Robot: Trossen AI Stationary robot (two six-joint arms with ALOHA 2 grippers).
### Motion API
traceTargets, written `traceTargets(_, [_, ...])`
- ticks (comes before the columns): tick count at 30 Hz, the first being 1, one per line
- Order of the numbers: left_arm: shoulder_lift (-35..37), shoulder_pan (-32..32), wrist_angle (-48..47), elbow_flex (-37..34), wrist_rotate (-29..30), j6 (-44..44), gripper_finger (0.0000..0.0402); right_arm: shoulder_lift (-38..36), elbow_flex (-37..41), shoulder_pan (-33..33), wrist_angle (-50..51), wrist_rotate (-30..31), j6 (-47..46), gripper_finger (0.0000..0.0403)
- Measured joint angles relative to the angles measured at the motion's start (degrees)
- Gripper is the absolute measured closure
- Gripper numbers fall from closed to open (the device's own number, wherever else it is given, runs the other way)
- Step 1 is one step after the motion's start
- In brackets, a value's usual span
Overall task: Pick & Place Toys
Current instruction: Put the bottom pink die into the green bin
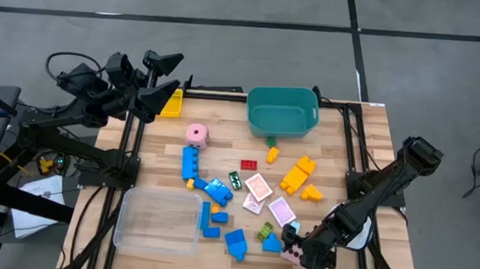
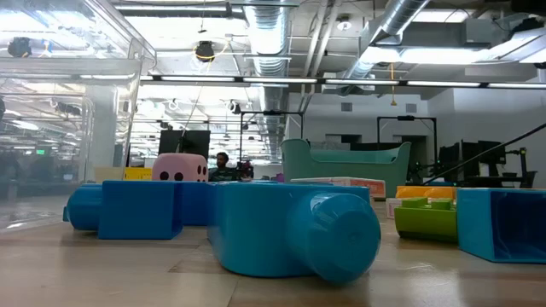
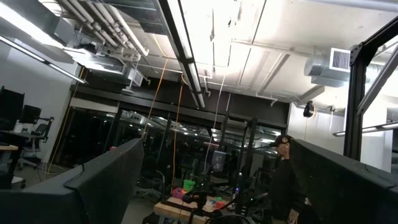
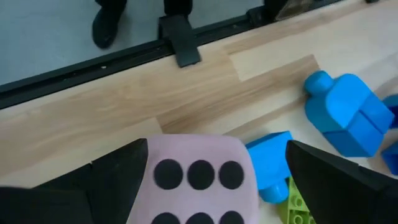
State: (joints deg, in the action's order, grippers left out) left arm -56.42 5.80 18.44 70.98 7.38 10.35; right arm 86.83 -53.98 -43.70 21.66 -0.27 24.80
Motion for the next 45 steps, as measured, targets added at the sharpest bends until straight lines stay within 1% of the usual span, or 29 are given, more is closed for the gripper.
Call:
traceTargets(6, [0.0, 0.0, -0.02, 0.0, 0.0, 0.0, 0.0005, 0.0, -0.43, 0.72, -1.61, 0.49, -0.35, 0.003])
traceTargets(9, [0.0, 0.0, 0.0, 0.0, 0.0, 0.0, 0.0005, 0.0, -0.43, 0.57, -1.43, 0.59, -3.06, 0.0029])
traceTargets(14, [0.0, 0.0, -0.04, 0.0, 0.0, 0.0, 0.0005, 0.0, -0.43, -0.34, -1.09, 2.12, -7.08, 0.0007])
traceTargets(20, [0.0, 0.0, -0.05, 0.0, 0.0, 0.0, 0.0005, 0.0, -0.46, -1.26, -0.71, 2.64, -8.96, 0.0004])
traceTargets(30, [0.0, 0.0, -0.5, 0.0, 0.02, 0.0, 0.0005, 0.02, 0.92, -1.29, -0.51, 2.39, -8.89, 0.0003])
traceTargets(34, [0.0, 0.0, -0.5, 0.0, 0.02, -1.36, 0.0005, 0.02, 1.62, -1.29, -0.22, 2.22, -7.06, 0.0003])
traceTargets(38, [0.0, 0.0, -0.48, 0.0, 0.02, -1.49, 0.0005, -0.76, 1.8, -1.27, 0.81, 3.14, -4.89, 0.0003])
traceTargets(45, [0.0, 0.0, -0.48, -0.02, 0.02, -1.51, 0.0005, -0.74, 1.79, -0.5, 2.16, 2.78, -2.05, 0.0003])
